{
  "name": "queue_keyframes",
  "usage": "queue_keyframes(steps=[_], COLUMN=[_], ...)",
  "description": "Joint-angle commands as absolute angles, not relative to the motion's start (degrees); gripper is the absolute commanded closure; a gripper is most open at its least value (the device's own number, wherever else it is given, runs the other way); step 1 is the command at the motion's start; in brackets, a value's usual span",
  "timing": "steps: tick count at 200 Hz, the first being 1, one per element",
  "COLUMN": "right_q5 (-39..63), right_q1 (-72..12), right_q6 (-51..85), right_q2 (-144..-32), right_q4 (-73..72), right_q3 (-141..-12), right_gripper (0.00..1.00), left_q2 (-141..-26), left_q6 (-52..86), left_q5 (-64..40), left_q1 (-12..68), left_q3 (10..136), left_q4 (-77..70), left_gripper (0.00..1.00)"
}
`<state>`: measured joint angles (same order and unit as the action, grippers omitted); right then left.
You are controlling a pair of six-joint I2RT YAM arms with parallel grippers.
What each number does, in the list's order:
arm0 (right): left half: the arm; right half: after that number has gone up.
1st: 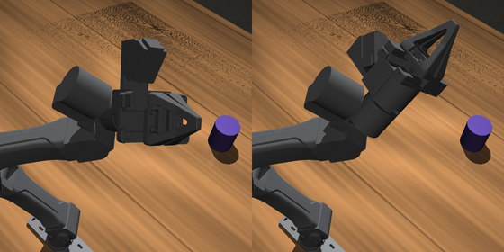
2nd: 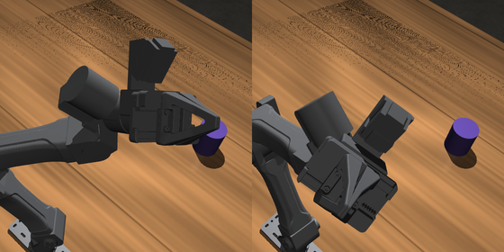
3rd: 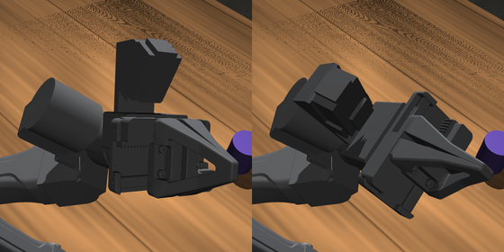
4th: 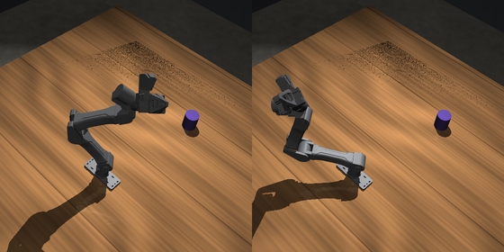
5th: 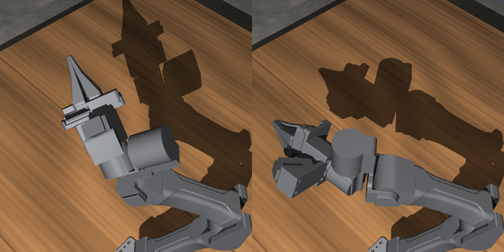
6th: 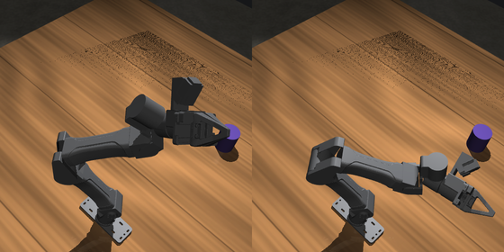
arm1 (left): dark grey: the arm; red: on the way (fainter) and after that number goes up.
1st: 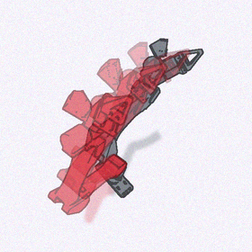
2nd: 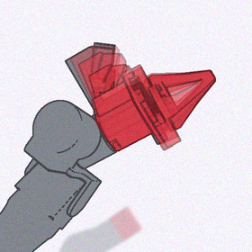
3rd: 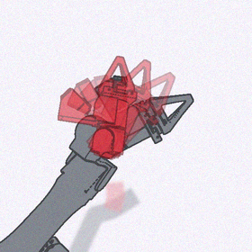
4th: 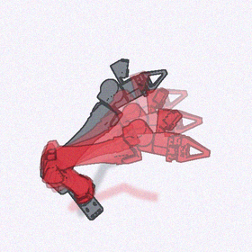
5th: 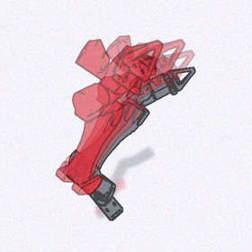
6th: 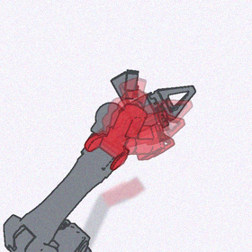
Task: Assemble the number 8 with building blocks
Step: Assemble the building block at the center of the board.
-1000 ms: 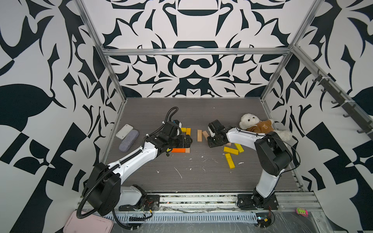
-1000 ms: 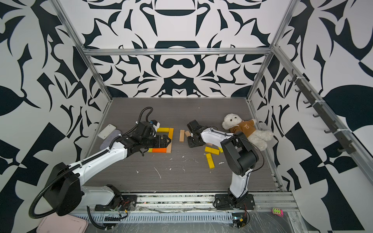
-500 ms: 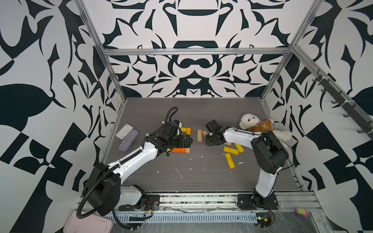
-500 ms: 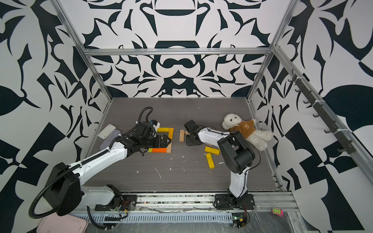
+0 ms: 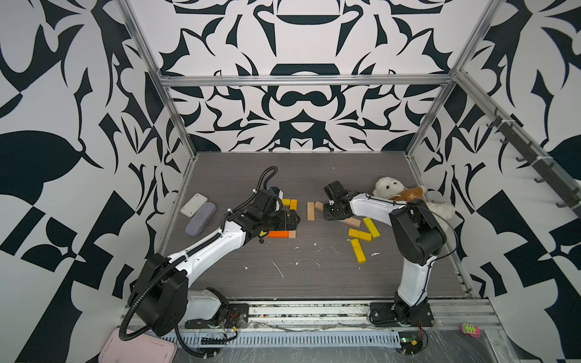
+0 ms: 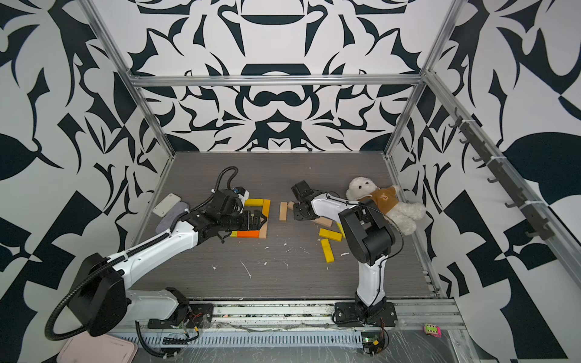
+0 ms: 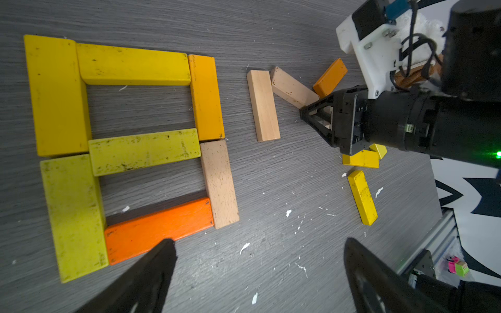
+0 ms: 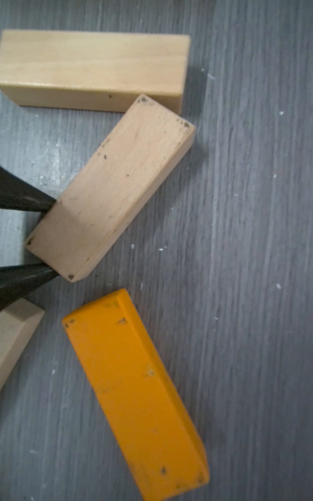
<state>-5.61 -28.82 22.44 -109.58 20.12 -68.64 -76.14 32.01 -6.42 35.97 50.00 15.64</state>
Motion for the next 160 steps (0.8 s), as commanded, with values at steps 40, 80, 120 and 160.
queue_keyframes(steps=[40,80,120,160], right_q5=[-3.47,-3.47,-4.14,-3.86], right_q1=[-26.80,-25.93,-25.80,-25.49], right_q6=[13.65,11.36,11.15,8.93], right_q2=[-110.39,-109.62,-109.14,-110.60], right_q4=[23.13,24.72,24.32,24.50], right_q3=[-71.58,-71.99,-71.61,-73.50], right_gripper=[0.61,0.57,0.56,0.59], left_q2=[-75.34,-74.97,-75.57,-75.07], left_q6=[32.61,32.76,32.99,33.03], left_q5=[-6.87,-6.85,-7.38,-7.33], left_q1=[35.75,35.79,35.83,35.79], left_q3=[48.87,48.47,48.79,48.47], left_q4=[16.60,16.79,16.54,16.70], left_gripper=[0.01,0.01,0.01,0.01])
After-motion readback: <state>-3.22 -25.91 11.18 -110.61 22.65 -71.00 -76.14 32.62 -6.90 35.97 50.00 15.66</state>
